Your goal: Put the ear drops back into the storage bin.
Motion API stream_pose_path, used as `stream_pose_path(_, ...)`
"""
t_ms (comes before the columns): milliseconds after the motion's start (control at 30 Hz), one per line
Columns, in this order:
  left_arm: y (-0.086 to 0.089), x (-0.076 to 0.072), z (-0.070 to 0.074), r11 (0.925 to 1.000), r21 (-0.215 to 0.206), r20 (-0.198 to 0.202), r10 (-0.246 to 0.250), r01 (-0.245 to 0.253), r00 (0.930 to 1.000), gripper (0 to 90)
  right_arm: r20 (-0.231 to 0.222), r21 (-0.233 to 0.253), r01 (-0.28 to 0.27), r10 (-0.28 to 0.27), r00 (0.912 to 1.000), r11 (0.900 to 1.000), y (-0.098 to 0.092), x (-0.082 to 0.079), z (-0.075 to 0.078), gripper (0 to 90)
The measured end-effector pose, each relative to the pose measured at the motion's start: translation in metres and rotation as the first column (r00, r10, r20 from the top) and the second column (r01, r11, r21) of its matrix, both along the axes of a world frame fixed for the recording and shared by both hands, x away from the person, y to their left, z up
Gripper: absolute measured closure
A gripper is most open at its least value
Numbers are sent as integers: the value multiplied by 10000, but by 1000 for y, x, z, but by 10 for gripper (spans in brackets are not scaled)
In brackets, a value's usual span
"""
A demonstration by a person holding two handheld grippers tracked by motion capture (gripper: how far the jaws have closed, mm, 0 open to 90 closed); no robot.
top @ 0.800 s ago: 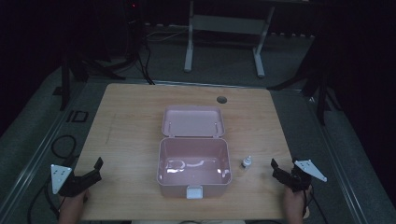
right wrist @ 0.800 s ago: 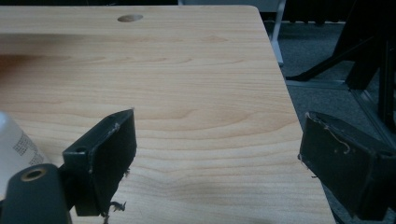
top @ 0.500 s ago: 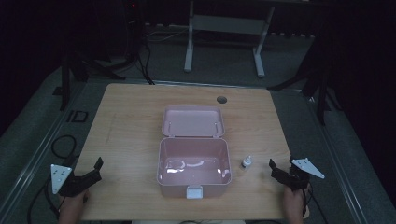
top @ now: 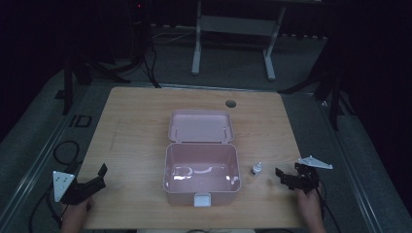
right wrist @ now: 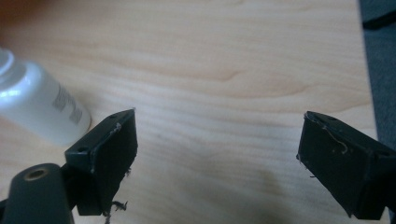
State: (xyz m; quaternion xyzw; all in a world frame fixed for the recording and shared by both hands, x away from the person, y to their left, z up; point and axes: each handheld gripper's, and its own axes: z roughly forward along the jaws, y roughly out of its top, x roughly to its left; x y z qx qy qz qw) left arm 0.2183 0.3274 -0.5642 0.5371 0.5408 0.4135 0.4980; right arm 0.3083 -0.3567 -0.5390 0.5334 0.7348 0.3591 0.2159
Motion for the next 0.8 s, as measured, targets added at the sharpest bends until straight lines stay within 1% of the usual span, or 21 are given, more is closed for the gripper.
stream_pose_path(33, 0, 0, 0, 10000, -3, 3, -1, 1, 10000, 4, -426, -151, -253, 247, 9988, 9996, 1, 2, 2, 112)
stream_pose_path(67, 0, 0, 0, 10000, -3, 3, -1, 1, 10000, 5, -426, -151, -253, 247, 9988, 9996, 1, 2, 2, 112)
stream_pose_path(100, 0, 0, 0, 10000, 0, 5, -3, 3, 10000, 5, -665, -158, -426, 414, 9969, 9990, 2, 4, 3, 110)
stream_pose_path(133, 0, 0, 0, 10000, 1, 7, 0, 0, 10000, 5, -963, -344, -695, 660, 9932, 9970, 3, 5, 7, 108)
stream_pose_path(167, 0, 0, 0, 10000, 6, 3, -4, 4, 10000, 4, -1145, -441, -887, 832, 9899, 9951, 3, 6, 9, 108)
stream_pose_path(200, 0, 0, 0, 10000, 6, 5, -7, 7, 10000, 4, -1145, -441, -887, 832, 9899, 9951, 3, 6, 9, 108)
stream_pose_path(233, 0, 0, 0, 10000, -9, 2, -12, 12, 10000, 4, -1350, -524, -1037, 959, 9862, 9932, 4, 7, 11, 108)
stream_pose_path(267, 0, 0, 0, 10000, -5, -4, -17, 17, 10000, 4, -1642, -726, -1233, 1101, 9803, 9897, 5, 8, 15, 108)
stream_pose_path(433, 0, 0, 0, 10000, -2, 1, -23, 23, 10000, 4, -2250, -1011, -1653, 1393, 9644, 9811, 3, 12, 24, 108)
stream_pose_path(500, 0, 0, 0, 10000, -12, -15, -33, 33, 10000, 4, -2510, -1070, -1874, 1558, 9554, 9764, 3, 13, 27, 108)
stream_pose_path(533, 0, 0, 0, 10000, -11, -11, -33, 33, 10000, 5, -2652, -1196, -1990, 1618, 9505, 9727, 4, 13, 28, 108)
stream_pose_path(600, 0, 0, 0, 10000, -13, -5, -32, 32, 10000, 4, -3038, -1232, -2282, 1822, 9351, 9658, 5, 13, 30, 108)
stream_pose_path(633, 0, 0, 0, 10000, -12, -3, -34, 34, 10000, 4, -3243, -1311, -2485, 1954, 9256, 9597, 6, 14, 30, 108)
stream_pose_path(667, 0, 0, 0, 10000, -10, -1, -32, 32, 10000, 5, -3442, -1422, -2730, 2111, 9149, 9514, 7, 14, 31, 108)
stream_pose_path(800, 0, 0, 0, 10000, -3, -4, -35, 35, 10000, 4, -4197, -1615, -3417, 2489, 8729, 9258, 11, 14, 32, 109)
